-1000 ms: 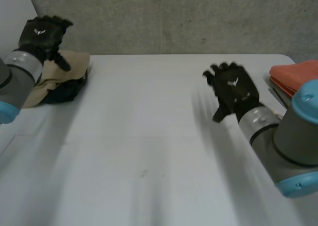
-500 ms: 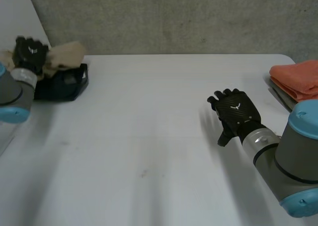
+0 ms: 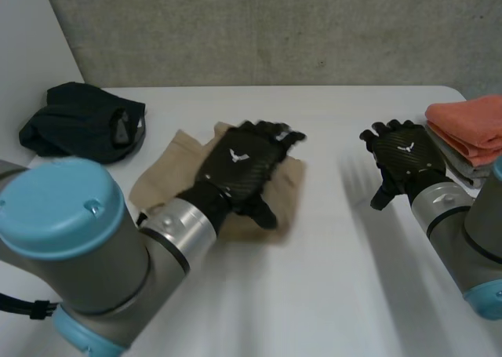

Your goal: Fold the laundry.

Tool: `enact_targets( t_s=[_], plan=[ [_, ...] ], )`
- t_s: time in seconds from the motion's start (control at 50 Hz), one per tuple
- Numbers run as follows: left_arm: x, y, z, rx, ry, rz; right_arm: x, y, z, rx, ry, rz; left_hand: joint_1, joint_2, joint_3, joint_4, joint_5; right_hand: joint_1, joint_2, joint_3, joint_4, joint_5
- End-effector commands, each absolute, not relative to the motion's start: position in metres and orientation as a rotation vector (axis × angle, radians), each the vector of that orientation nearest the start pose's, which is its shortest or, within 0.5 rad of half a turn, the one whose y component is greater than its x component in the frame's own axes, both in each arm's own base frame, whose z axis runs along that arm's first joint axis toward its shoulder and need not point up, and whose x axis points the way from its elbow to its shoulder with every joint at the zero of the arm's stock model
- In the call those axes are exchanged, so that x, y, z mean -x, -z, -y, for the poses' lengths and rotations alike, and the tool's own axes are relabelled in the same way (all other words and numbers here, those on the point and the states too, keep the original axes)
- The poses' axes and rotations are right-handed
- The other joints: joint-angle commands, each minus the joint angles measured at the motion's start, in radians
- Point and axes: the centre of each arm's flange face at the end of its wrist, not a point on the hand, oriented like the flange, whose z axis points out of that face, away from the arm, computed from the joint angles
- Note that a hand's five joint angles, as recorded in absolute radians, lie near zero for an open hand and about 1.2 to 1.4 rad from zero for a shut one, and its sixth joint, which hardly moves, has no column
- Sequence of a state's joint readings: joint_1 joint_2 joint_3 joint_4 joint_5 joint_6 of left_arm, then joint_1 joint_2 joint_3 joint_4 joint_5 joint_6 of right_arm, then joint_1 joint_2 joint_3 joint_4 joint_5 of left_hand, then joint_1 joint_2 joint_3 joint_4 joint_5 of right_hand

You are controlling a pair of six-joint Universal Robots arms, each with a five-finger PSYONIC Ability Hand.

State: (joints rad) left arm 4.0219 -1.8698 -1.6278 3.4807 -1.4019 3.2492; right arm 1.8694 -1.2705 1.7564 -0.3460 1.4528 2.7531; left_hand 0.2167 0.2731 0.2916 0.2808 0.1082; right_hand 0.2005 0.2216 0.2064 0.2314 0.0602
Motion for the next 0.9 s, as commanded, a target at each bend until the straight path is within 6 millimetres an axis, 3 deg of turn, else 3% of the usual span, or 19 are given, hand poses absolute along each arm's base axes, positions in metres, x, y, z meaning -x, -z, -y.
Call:
enact_targets(
  t_s=[0.02,0.12,0.26,0.44,0.52,0.64,0.72,0.74,0.8,0.84,0.9],
  plan=[
    [0.34,-0.232,0.194,0.87,-1.784,1.708,-0.228,-0.19,0.291,0.881,2.064,-2.178,-0.042,-0.099,-0.117,-0.106,-0.108,-0.026,-0.047,-0.032,-0.057,-0.06],
    [0.311,-0.251,0.236,0.756,-1.915,1.751,-0.23,-0.191,0.29,0.894,2.059,-2.163,-0.027,-0.083,-0.102,-0.091,-0.093,-0.026,-0.047,-0.032,-0.057,-0.06],
    [0.283,-0.27,0.257,0.674,-2.029,1.765,-0.239,-0.188,0.279,1.007,1.979,-2.136,-0.012,-0.068,-0.087,-0.076,-0.078,-0.026,-0.047,-0.032,-0.057,-0.06],
    [0.246,-0.263,0.3,0.606,-2.123,1.879,-0.317,-0.197,0.201,1.325,1.796,-1.742,-0.006,-0.063,-0.081,-0.07,-0.072,-0.026,-0.047,-0.032,-0.057,-0.06],
    [0.231,-0.25,0.321,0.613,-2.151,1.96,-0.338,-0.182,0.185,1.411,1.743,-1.675,0.003,-0.054,-0.072,-0.061,-0.063,-0.026,-0.047,-0.032,-0.057,-0.06],
    [0.22,-0.23,0.335,0.653,-2.147,2.051,-0.364,-0.154,0.17,1.576,1.704,-1.586,0.003,-0.054,-0.072,-0.061,-0.063,-0.026,-0.047,-0.032,-0.057,-0.06],
    [0.22,-0.221,0.338,0.67,-2.129,2.074,-0.377,-0.134,0.171,1.679,1.704,-1.562,0.003,-0.054,-0.072,-0.061,-0.063,0.206,0.185,0.201,0.176,0.172],
    [0.22,-0.217,0.339,0.672,-2.117,2.084,-0.378,-0.129,0.176,1.694,1.72,-1.585,0.003,-0.054,-0.072,-0.061,-0.063,0.42,0.399,0.414,0.389,0.385],
    [0.221,-0.214,0.339,0.674,-2.107,2.091,-0.378,-0.127,0.183,1.69,1.754,-1.628,0.003,-0.054,-0.072,-0.061,-0.063,0.703,0.681,0.697,0.672,0.668],
    [0.221,-0.213,0.338,0.677,-2.105,2.092,-0.376,-0.13,0.185,1.679,1.783,-1.662,0.003,-0.054,-0.072,-0.061,-0.063,1.157,1.136,1.151,1.126,1.123],
    [0.222,-0.213,0.337,0.68,-2.102,2.091,-0.369,-0.135,0.19,1.646,1.801,-1.695,0.003,-0.054,-0.072,-0.061,-0.063,1.196,1.175,1.19,1.165,1.162]
  ],
)
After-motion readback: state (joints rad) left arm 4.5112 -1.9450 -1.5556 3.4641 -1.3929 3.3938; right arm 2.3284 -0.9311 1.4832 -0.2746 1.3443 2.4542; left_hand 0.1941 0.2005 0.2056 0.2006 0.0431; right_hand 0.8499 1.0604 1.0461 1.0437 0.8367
